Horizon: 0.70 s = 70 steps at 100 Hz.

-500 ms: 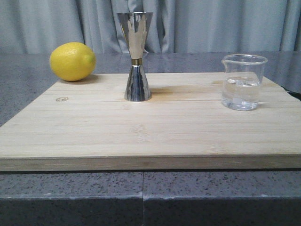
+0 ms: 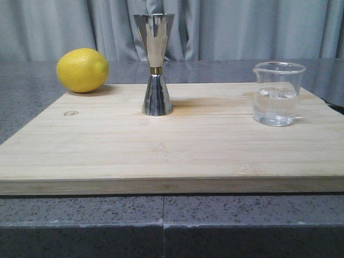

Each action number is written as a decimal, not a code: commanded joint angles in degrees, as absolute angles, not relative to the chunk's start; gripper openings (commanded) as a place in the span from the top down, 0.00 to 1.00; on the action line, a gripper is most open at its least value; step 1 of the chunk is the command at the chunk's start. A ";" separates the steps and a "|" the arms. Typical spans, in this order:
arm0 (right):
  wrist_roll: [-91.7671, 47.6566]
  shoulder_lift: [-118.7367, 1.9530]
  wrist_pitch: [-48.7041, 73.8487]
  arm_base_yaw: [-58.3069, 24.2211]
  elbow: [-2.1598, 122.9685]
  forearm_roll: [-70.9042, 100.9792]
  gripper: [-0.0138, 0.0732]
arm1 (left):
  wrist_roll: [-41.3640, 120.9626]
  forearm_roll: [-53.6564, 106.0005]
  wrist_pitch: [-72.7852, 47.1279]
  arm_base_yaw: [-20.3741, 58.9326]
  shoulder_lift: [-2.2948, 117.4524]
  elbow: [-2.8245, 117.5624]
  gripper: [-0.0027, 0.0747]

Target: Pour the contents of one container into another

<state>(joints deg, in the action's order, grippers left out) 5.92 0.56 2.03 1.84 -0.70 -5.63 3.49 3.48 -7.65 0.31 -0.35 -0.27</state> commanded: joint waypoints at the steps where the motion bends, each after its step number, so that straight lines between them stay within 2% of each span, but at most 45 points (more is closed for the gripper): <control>1: 5.73 1.70 -2.60 1.76 -1.21 -6.33 0.91 | 3.13 3.54 -3.12 0.64 -1.57 -1.83 0.99; 25: 5.73 1.70 -2.60 1.76 -1.21 -6.33 0.91 | 3.13 3.54 -1.40 0.64 -1.57 -1.83 0.99; 48: 5.73 1.70 -6.51 1.76 -0.47 -7.10 0.91 | 3.13 6.24 7.85 0.64 -1.57 -1.00 0.99; 70: 5.73 0.13 6.95 1.76 10.01 -7.10 0.91 | 3.13 10.42 1.50 0.64 -1.18 6.28 0.99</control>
<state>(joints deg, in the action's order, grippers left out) 5.92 0.56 5.70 1.84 3.48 -6.53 3.49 9.30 0.00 0.31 -0.35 1.71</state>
